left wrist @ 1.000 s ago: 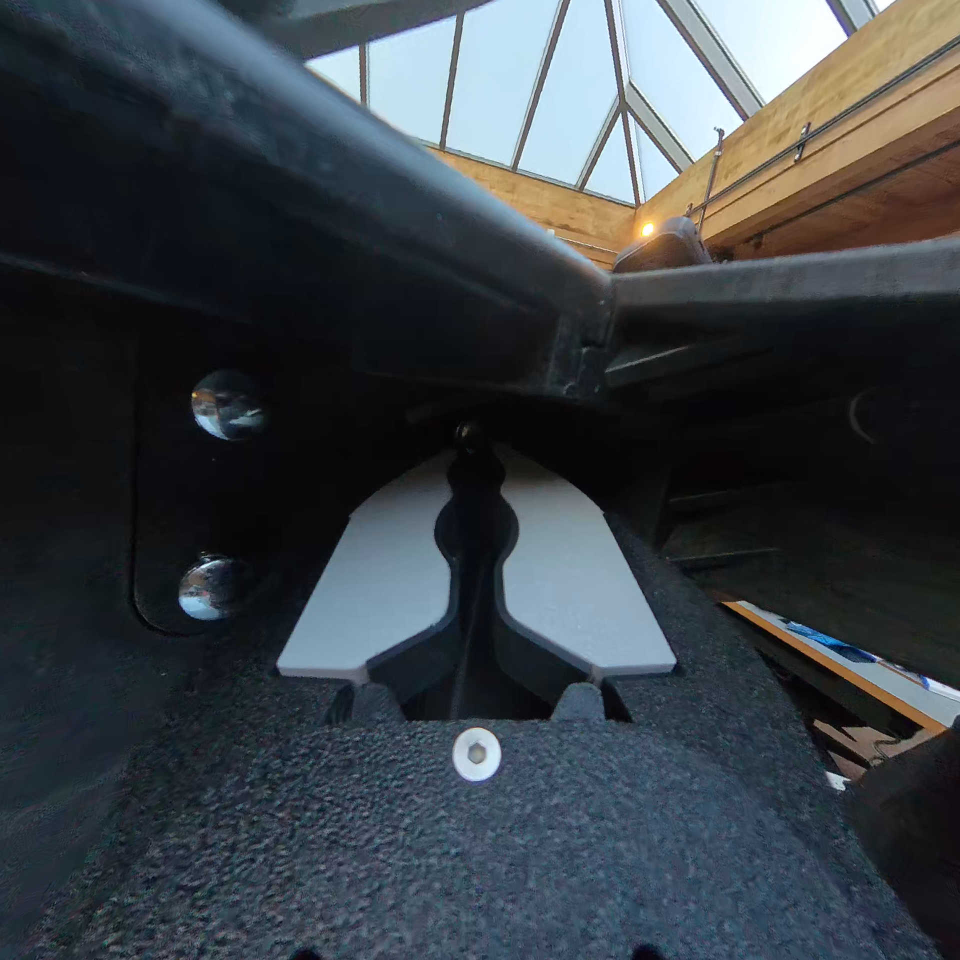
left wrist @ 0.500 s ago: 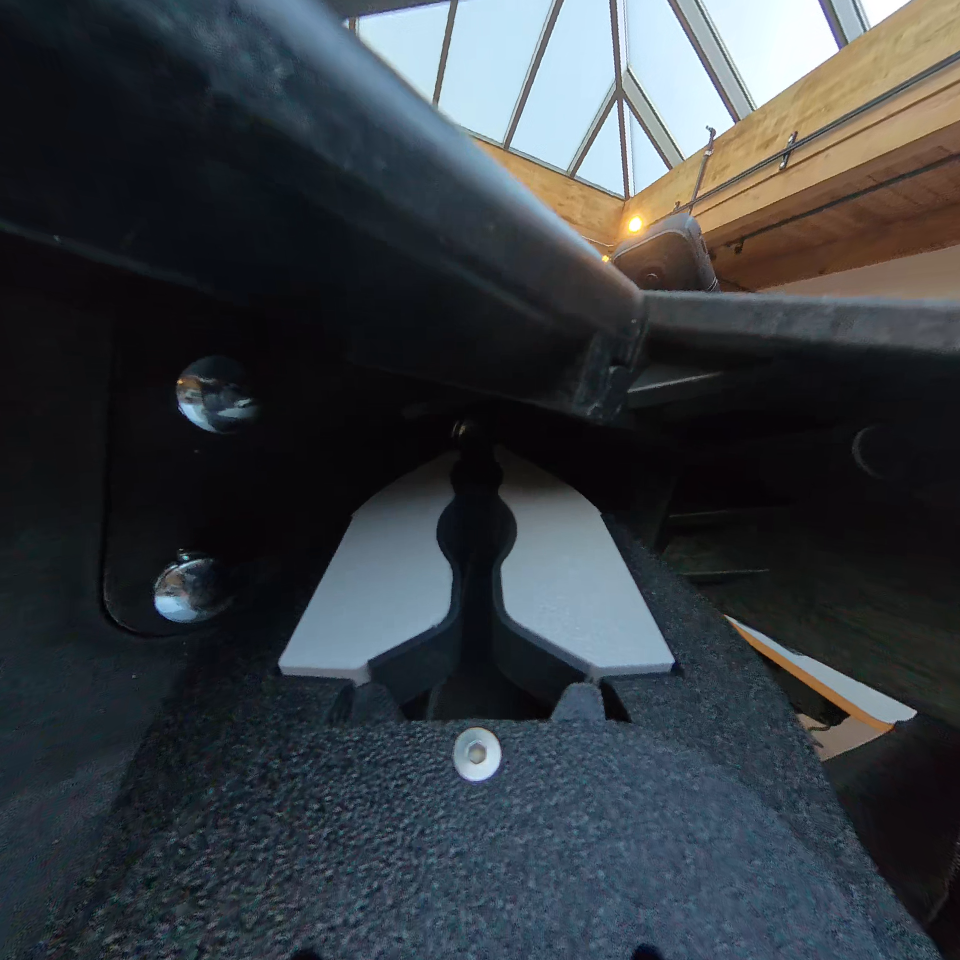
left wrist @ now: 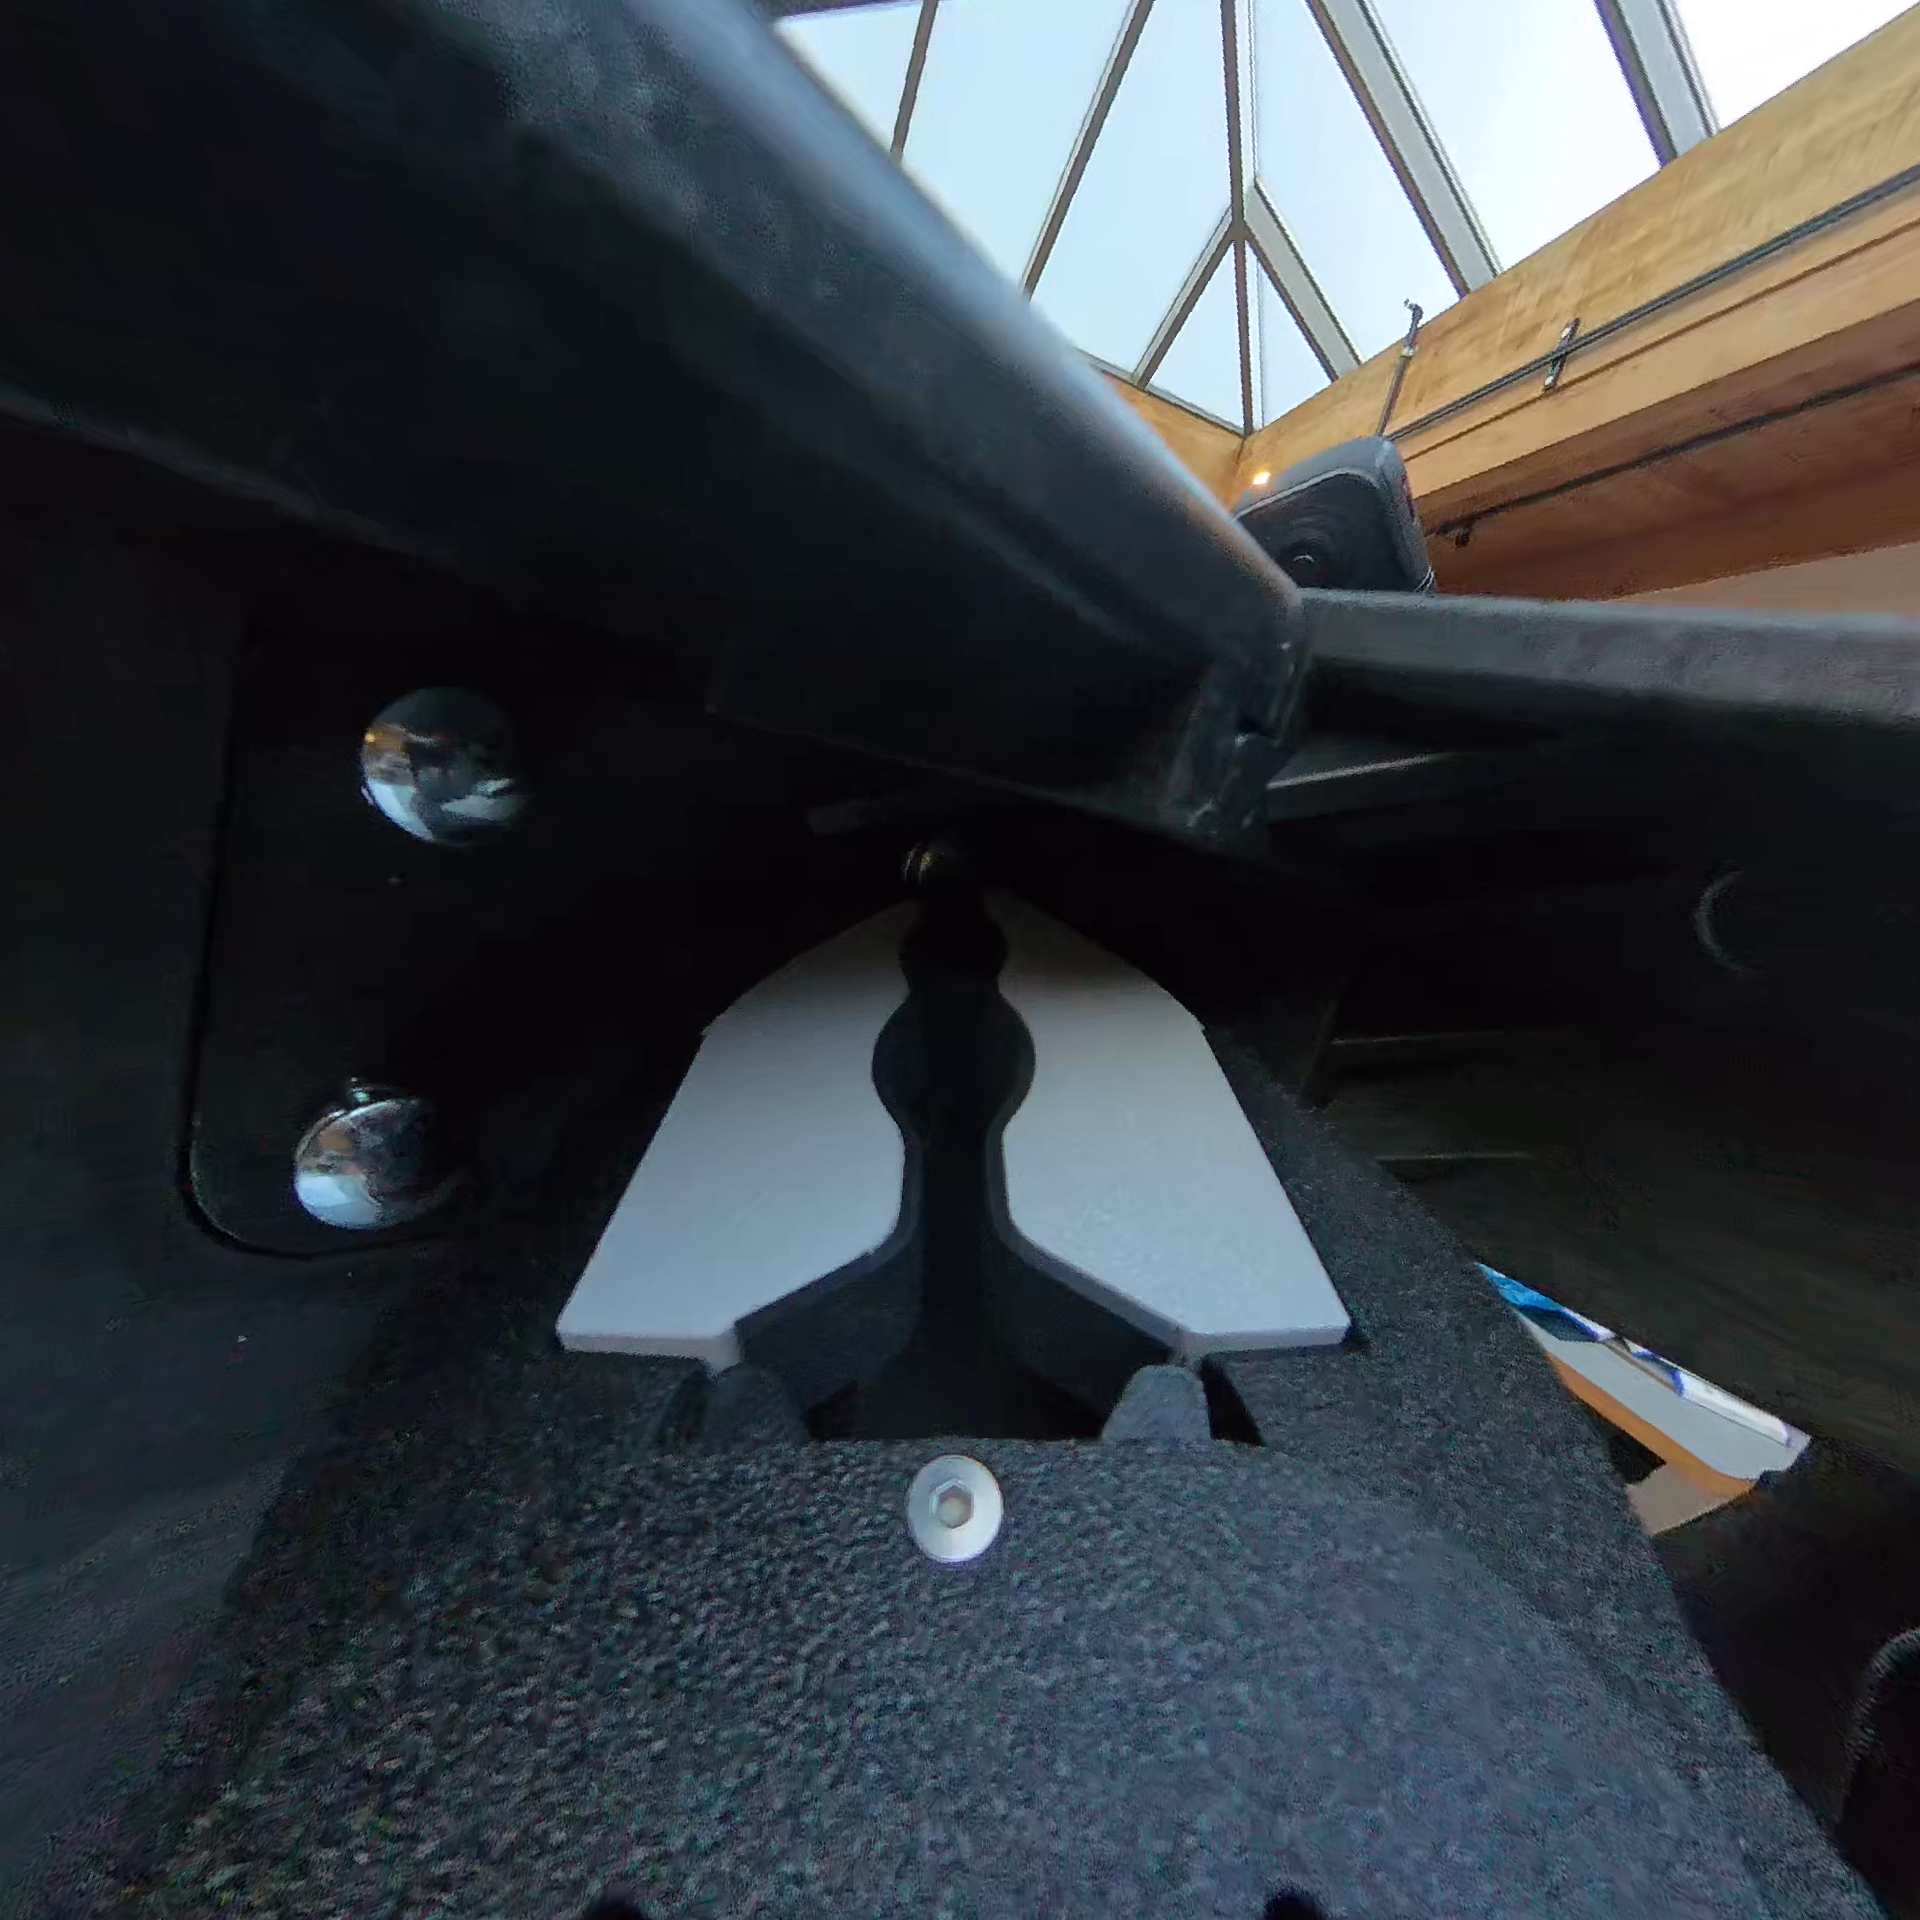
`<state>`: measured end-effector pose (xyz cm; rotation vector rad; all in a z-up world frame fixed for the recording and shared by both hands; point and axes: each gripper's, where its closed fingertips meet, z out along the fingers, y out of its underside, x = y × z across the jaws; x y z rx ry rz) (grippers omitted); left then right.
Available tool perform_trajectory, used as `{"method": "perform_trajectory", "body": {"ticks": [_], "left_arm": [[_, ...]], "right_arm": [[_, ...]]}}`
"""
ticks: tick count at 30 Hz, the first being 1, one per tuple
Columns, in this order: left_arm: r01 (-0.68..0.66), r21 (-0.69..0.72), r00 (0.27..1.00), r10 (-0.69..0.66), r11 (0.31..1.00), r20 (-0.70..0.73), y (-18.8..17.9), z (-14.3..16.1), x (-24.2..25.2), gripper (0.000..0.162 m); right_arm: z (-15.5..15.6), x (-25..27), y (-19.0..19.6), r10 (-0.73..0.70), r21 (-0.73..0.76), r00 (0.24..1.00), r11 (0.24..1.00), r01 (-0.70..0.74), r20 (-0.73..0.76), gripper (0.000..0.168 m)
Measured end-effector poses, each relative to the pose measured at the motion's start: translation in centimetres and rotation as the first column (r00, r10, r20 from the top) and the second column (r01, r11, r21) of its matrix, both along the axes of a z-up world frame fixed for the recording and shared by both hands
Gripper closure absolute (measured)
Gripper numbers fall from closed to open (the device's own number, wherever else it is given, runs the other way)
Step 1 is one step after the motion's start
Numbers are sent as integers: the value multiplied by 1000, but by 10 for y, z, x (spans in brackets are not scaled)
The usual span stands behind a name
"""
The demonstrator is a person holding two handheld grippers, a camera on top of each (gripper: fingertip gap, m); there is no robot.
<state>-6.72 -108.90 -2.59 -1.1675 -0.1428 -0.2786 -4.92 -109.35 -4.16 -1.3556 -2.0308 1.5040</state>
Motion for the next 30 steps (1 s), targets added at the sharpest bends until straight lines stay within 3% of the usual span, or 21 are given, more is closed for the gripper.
{"method": "perform_trajectory", "body": {"ticks": [25,28,30], "left_arm": [[49,-59,997,-46,997,54,0,1,-1,157],[51,-59,997,-48,997,55,0,1,-1,157],[54,-56,997,-51,997,55,0,1,-1,156]], "right_arm": [[0,3,-5,4,27,1000,1000,-3,-11,120],[2,3,-4,6,127,998,992,2,-62,120],[8,3,-3,53,289,987,957,-7,-152,122]]}}
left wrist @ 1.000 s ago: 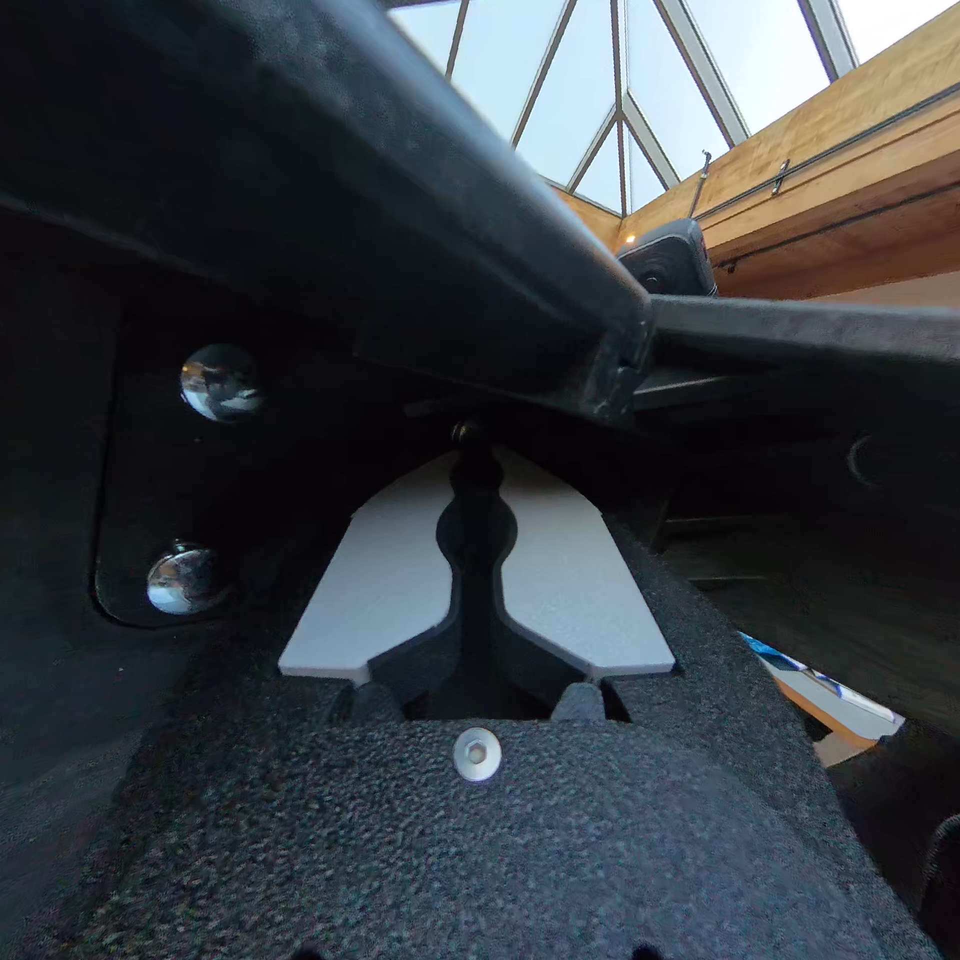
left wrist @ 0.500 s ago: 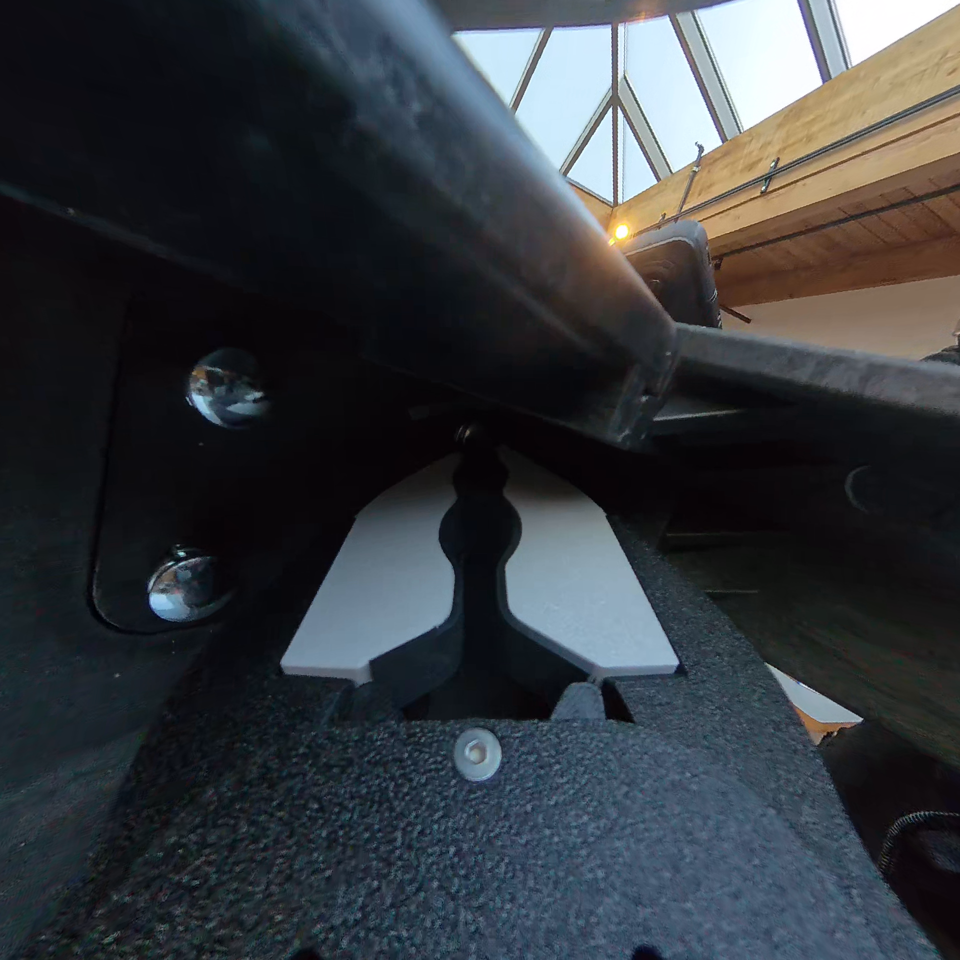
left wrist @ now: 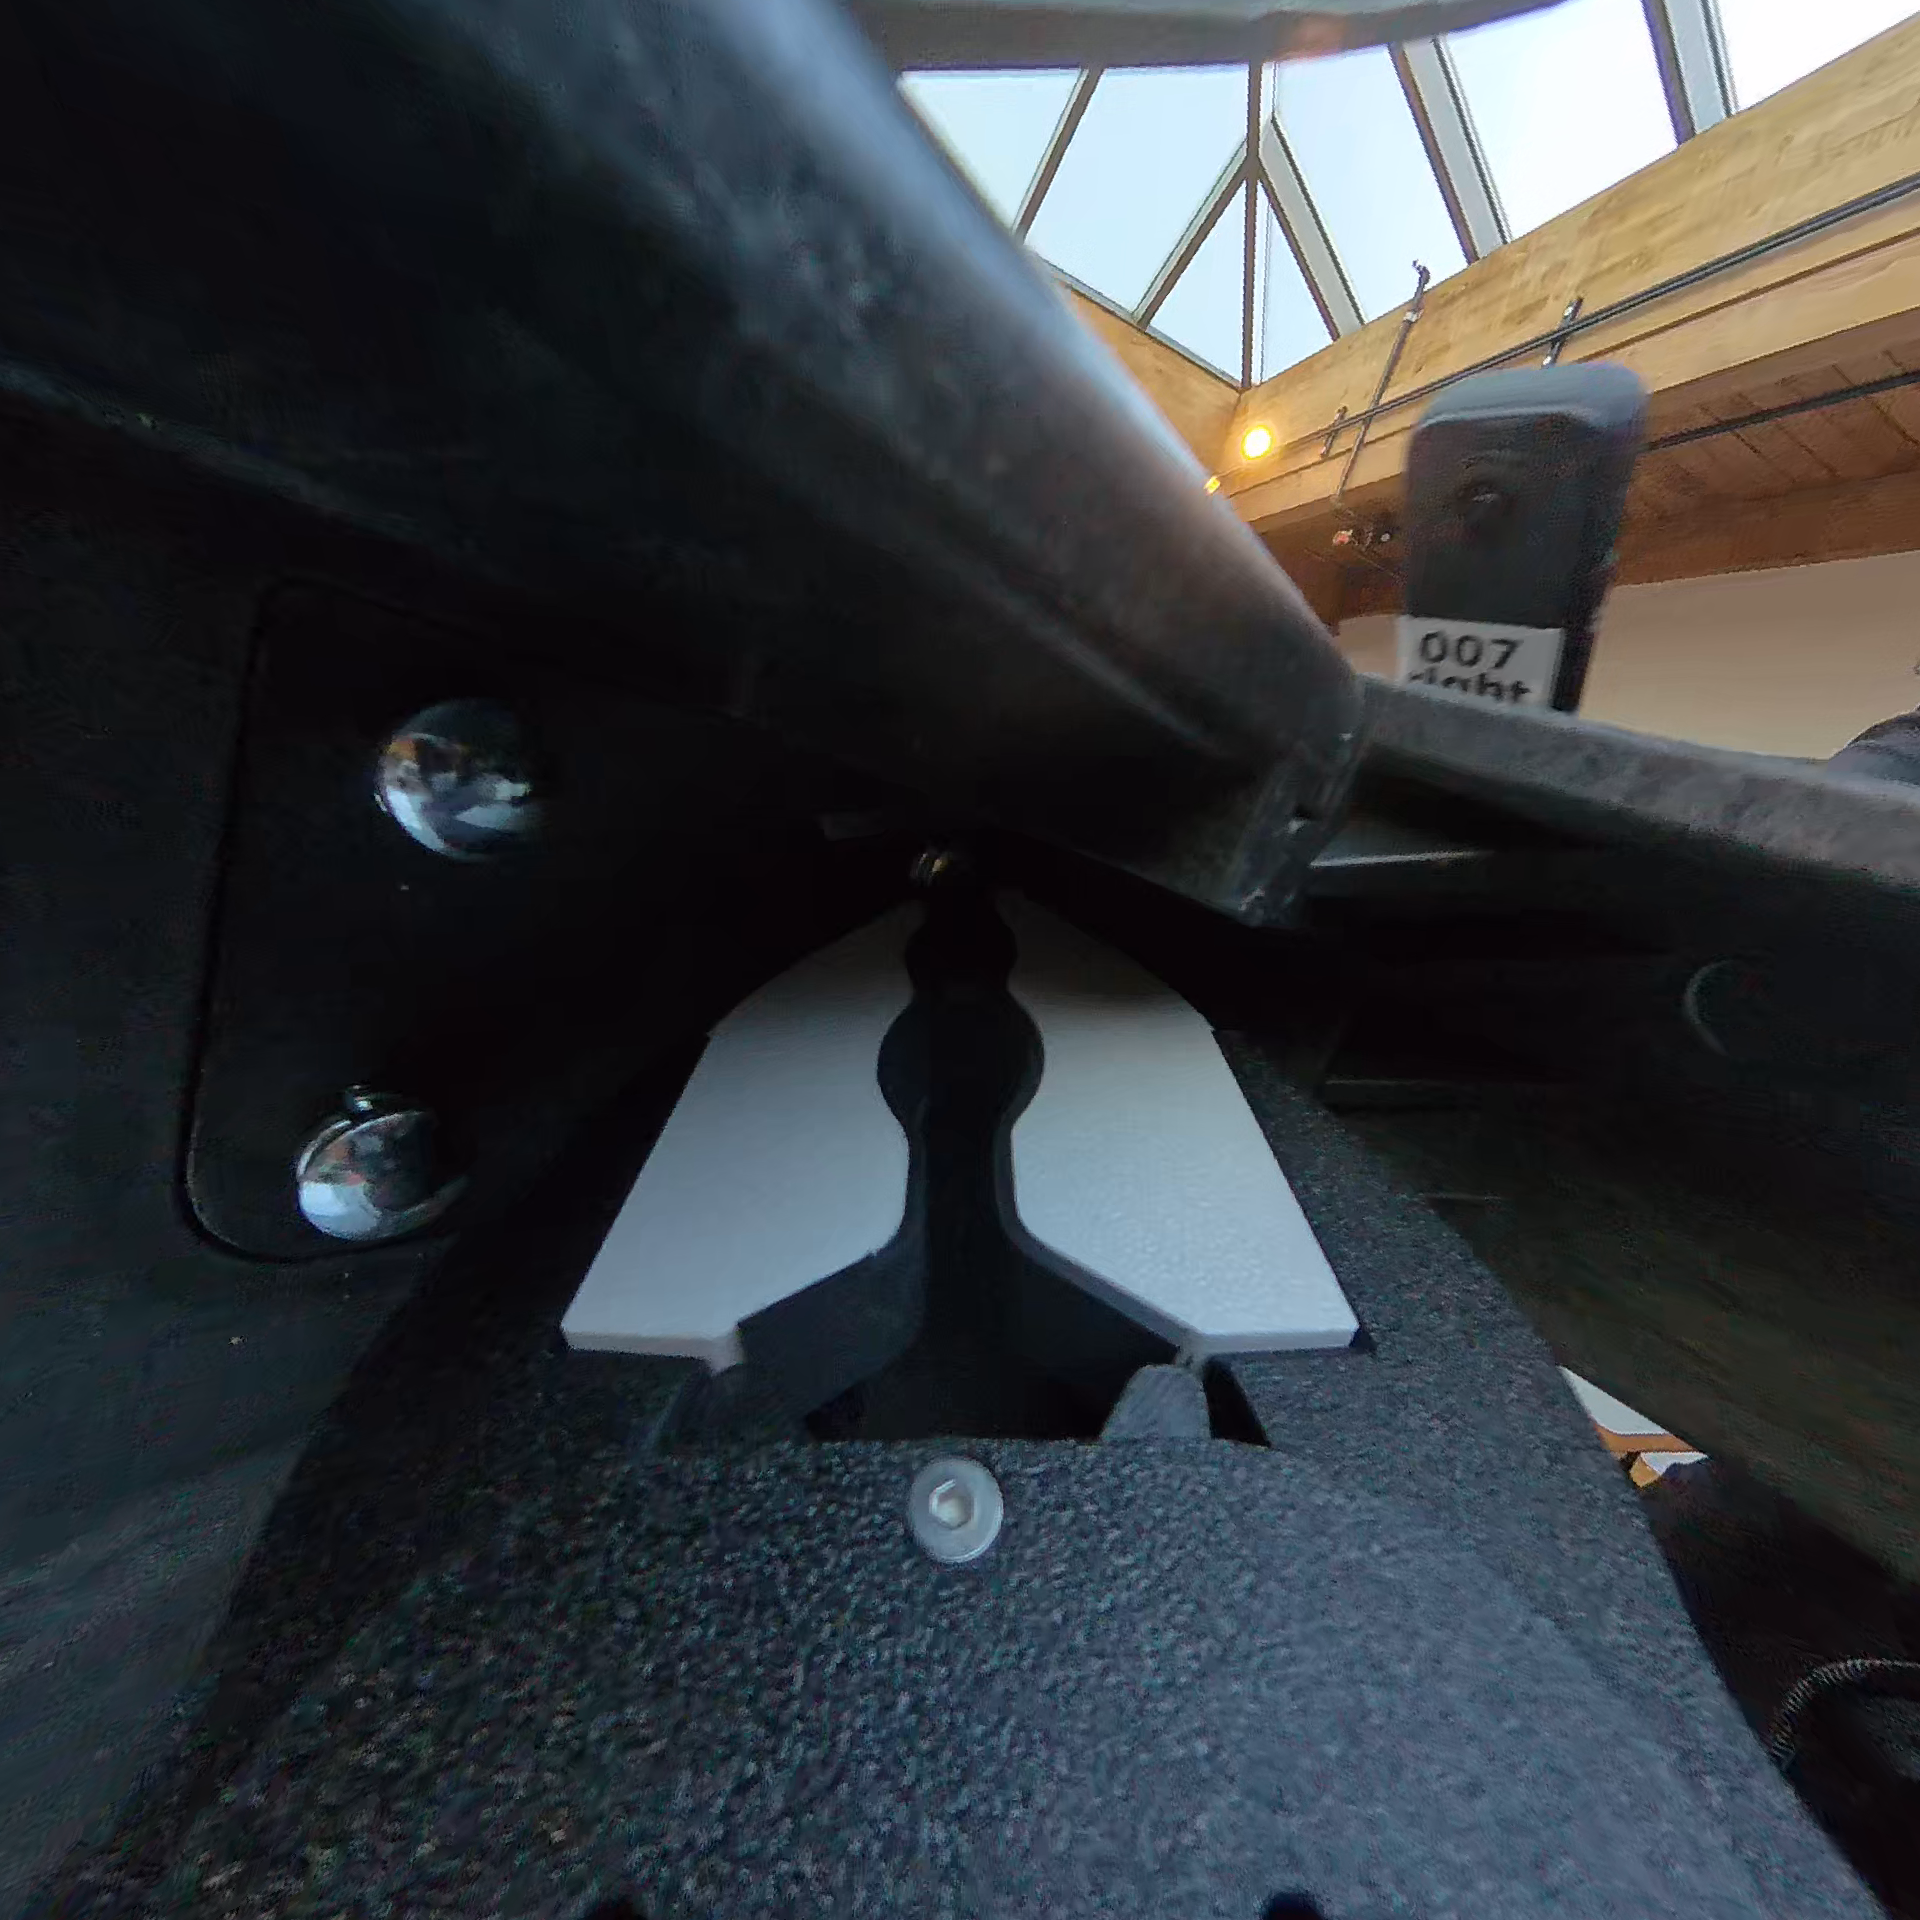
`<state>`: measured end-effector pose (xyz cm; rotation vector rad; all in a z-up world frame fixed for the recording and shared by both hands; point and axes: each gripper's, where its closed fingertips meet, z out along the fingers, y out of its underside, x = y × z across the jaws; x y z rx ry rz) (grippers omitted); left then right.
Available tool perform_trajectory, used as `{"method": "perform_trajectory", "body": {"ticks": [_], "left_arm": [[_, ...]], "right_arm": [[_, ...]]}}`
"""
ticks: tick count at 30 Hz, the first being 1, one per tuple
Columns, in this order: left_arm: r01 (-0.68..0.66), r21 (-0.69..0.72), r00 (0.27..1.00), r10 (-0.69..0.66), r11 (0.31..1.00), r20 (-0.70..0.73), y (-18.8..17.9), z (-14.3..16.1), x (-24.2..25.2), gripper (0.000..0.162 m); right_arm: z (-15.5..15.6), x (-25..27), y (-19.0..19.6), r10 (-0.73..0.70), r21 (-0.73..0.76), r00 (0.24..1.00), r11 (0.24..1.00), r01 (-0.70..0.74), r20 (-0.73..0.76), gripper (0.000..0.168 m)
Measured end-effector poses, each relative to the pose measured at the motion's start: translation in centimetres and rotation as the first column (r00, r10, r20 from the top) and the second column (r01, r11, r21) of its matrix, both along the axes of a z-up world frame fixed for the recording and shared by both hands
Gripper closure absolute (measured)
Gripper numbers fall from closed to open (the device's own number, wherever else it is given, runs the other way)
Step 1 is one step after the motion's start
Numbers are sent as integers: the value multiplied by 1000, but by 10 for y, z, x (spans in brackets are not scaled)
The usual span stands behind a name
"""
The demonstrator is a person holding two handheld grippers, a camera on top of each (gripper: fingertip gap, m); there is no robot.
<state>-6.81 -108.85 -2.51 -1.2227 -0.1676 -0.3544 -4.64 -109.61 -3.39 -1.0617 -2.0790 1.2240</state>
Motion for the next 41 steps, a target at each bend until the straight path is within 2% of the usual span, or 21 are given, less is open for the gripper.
{"method": "perform_trajectory", "body": {"ticks": [2,5,7,11,15,18,22,24,28,36,41], "left_arm": [[0,0,1000,0,1000,1,1,0,-1,156],[6,3,1000,-6,1000,2,1,0,-1,156],[4,-1,1000,-4,1000,4,1,0,-1,156],[0,-8,1000,0,1000,5,2,-1,-1,156],[4,-11,1000,-4,1000,10,2,-1,-1,156],[12,-15,1000,-12,1000,17,3,-1,-1,156],[15,-22,1000,-15,1000,21,3,-1,-1,156],[14,-27,1000,-14,1000,21,3,-1,-1,156],[16,-31,1000,-15,999,28,3,-1,-1,156],[24,-27,999,-23,999,34,1,-1,0,156],[30,-18,999,-29,999,36,1,-1,0,156]], "right_arm": [[10,-1,1,78,226,990,973,-51,-113,121],[27,-7,-2,267,542,936,833,-106,-228,113],[36,-11,-5,361,648,902,750,-130,-237,108],[41,-9,-10,503,751,839,631,-193,-207,105],[37,-10,-2,631,878,772,409,-248,-76,100],[32,-22,5,704,945,710,228,-234,6,102],[19,-30,6,751,960,656,126,-248,71,107],[16,-33,4,766,967,641,124,-221,48,109],[15,-32,4,763,955,646,183,-234,12,112],[14,-32,2,765,956,644,175,-237,19,110],[12,-31,1,756,950,654,207,-234,-4,108]]}}
